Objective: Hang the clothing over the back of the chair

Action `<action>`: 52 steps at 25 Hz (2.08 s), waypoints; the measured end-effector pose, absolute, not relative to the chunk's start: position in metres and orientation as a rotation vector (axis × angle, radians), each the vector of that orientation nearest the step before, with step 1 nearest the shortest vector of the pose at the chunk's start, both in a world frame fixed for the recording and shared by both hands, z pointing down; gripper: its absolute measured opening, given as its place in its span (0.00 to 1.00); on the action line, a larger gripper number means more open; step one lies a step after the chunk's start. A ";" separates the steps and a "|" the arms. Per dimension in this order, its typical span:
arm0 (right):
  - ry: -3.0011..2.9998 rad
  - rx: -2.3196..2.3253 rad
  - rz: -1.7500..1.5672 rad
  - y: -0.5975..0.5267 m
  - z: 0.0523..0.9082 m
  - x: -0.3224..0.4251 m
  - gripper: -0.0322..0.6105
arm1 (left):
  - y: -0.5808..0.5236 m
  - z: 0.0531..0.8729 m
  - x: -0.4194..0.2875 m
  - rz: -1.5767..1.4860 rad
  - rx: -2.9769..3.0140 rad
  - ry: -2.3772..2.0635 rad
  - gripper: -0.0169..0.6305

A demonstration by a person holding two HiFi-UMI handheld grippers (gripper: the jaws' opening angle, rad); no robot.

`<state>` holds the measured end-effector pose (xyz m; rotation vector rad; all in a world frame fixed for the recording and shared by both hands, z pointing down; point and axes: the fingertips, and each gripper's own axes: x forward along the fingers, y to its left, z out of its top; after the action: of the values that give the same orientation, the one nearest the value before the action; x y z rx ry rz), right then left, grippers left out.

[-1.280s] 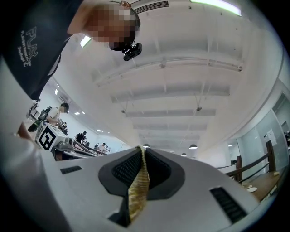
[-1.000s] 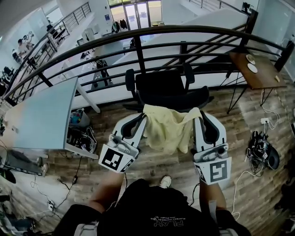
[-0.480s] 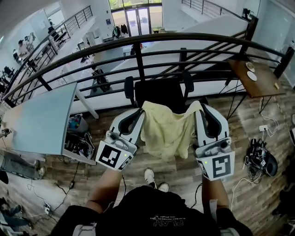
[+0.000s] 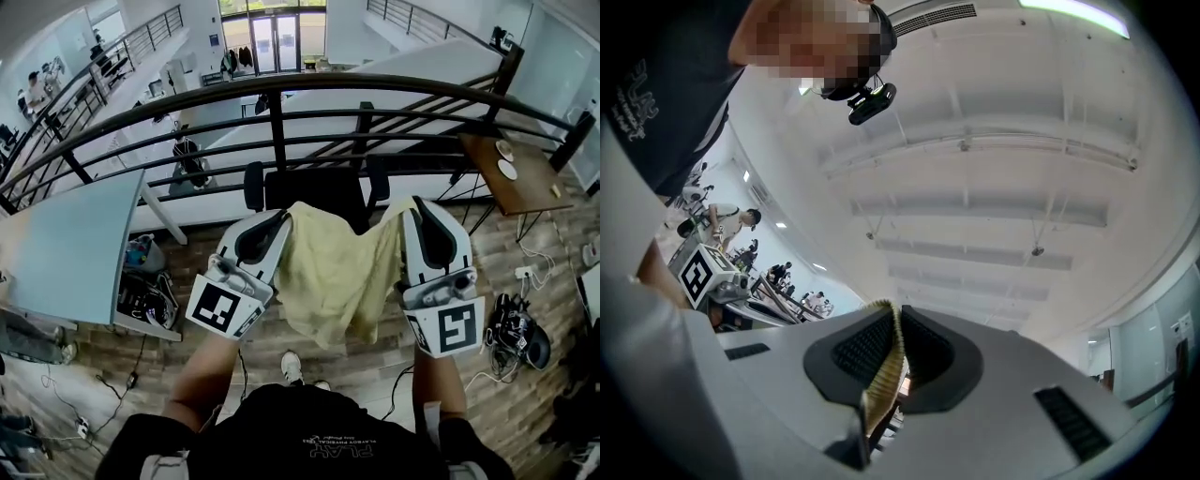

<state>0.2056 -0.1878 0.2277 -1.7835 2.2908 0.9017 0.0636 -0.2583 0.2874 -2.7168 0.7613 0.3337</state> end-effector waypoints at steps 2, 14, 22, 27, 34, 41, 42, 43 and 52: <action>2.288 -1.795 0.920 -0.201 0.224 0.209 0.11 | -0.271 0.286 0.066 0.337 -2.713 0.750 0.07; 2.299 -1.912 1.023 -0.244 0.222 0.228 0.11 | -0.309 0.278 0.069 0.357 -2.723 0.656 0.07; 2.399 -1.881 1.039 -0.261 0.232 0.241 0.11 | -0.321 0.283 0.082 0.273 -2.713 0.652 0.07; 2.469 -1.796 0.981 -0.282 0.237 0.242 0.11 | -0.333 0.293 0.089 0.202 -2.700 0.690 0.07; 2.572 -1.709 0.939 -0.307 0.245 0.240 0.11 | -0.354 0.302 0.089 0.137 -2.702 0.766 0.07; 2.634 -1.659 0.945 -0.328 0.251 0.252 0.11 | -0.370 0.304 0.094 0.109 -2.657 0.824 0.07; 2.646 -1.653 0.950 -0.332 0.253 0.253 0.11 | -0.373 0.305 0.095 0.100 -2.653 0.827 0.07; 2.661 -1.649 0.953 -0.336 0.255 0.254 0.11 | -0.376 0.307 0.095 0.089 -2.650 0.829 0.07; 2.799 -1.618 0.944 -0.375 0.292 0.268 0.11 | -0.401 0.321 0.102 0.039 -2.667 0.887 0.07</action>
<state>0.2678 -0.3749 0.2917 -1.6181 2.7994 0.9444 0.1015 -0.4012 0.3211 -2.6669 0.8872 0.0395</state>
